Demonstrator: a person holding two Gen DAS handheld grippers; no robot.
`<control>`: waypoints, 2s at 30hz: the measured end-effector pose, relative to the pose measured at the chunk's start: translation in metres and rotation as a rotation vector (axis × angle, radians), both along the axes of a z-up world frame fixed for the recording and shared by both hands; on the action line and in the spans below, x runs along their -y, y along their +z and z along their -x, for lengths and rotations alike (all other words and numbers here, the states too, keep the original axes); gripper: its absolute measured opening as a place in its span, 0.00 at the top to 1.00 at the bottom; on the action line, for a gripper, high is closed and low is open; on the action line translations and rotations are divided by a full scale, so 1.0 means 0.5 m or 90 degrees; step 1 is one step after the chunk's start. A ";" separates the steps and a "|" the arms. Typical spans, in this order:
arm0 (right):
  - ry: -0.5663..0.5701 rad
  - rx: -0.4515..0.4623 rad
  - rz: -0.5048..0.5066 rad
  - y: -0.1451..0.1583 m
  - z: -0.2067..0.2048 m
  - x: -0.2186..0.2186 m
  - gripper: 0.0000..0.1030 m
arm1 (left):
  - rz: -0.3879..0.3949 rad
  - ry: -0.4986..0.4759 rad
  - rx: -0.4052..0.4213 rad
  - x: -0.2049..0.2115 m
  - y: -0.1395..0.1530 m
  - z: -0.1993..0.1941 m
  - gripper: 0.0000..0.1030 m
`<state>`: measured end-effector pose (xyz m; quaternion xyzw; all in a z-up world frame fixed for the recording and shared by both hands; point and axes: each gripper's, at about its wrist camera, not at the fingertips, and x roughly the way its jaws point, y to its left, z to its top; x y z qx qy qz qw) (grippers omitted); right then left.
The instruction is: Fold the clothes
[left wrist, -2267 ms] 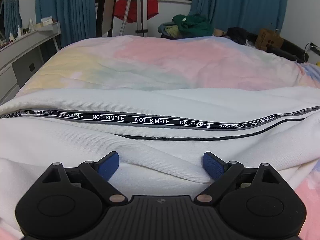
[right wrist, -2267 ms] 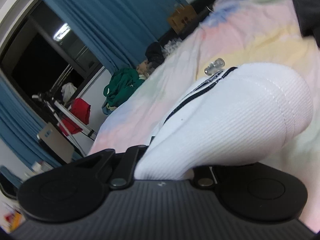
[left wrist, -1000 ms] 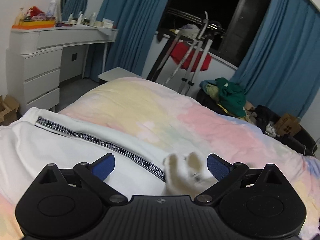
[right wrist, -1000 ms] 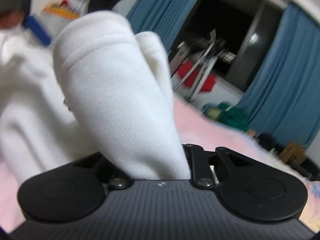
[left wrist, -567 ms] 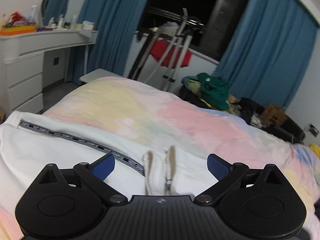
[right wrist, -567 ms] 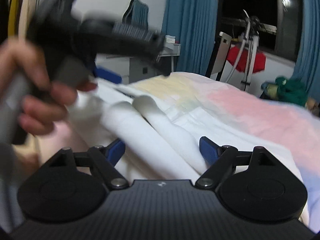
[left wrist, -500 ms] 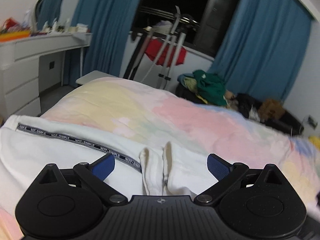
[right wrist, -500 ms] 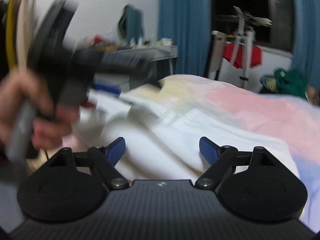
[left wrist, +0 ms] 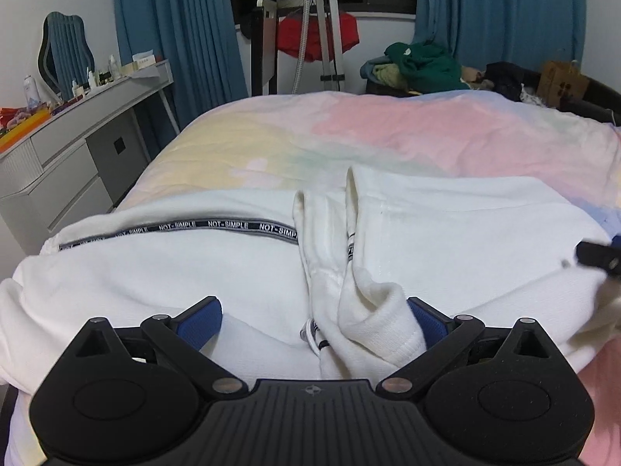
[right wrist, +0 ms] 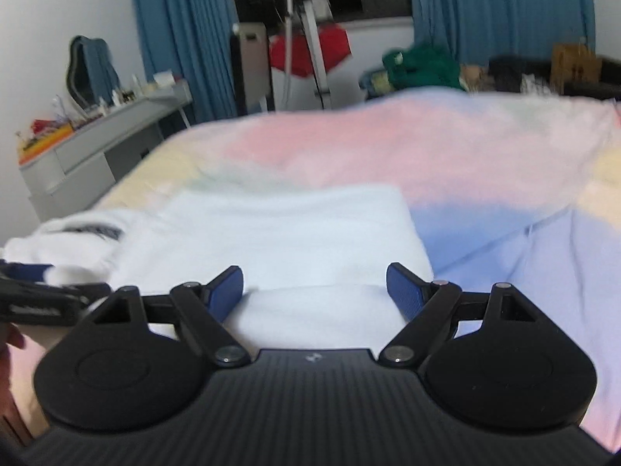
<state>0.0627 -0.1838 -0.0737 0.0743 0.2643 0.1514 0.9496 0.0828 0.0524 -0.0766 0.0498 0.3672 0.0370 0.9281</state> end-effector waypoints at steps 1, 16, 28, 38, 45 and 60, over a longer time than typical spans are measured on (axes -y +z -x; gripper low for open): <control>-0.012 -0.006 0.004 -0.009 -0.008 0.003 0.20 | -0.003 0.000 -0.001 0.000 -0.002 0.000 0.01; -0.056 -0.028 0.007 -0.055 -0.035 0.020 0.20 | 0.061 0.013 0.023 -0.052 0.042 0.032 0.01; -0.065 -0.033 -0.003 -0.051 -0.030 0.022 0.20 | 0.314 0.252 0.006 -0.284 0.110 0.122 0.01; -0.070 -0.032 0.014 -0.054 -0.032 0.009 0.20 | 0.459 0.426 -0.082 -0.462 0.059 0.076 0.03; -0.079 -0.030 0.030 -0.049 -0.034 0.000 0.20 | 0.570 0.529 0.017 -0.546 0.001 0.068 0.17; -0.068 -0.045 0.116 -0.074 -0.052 -0.034 0.18 | 0.391 0.486 0.135 -0.508 0.069 0.043 0.79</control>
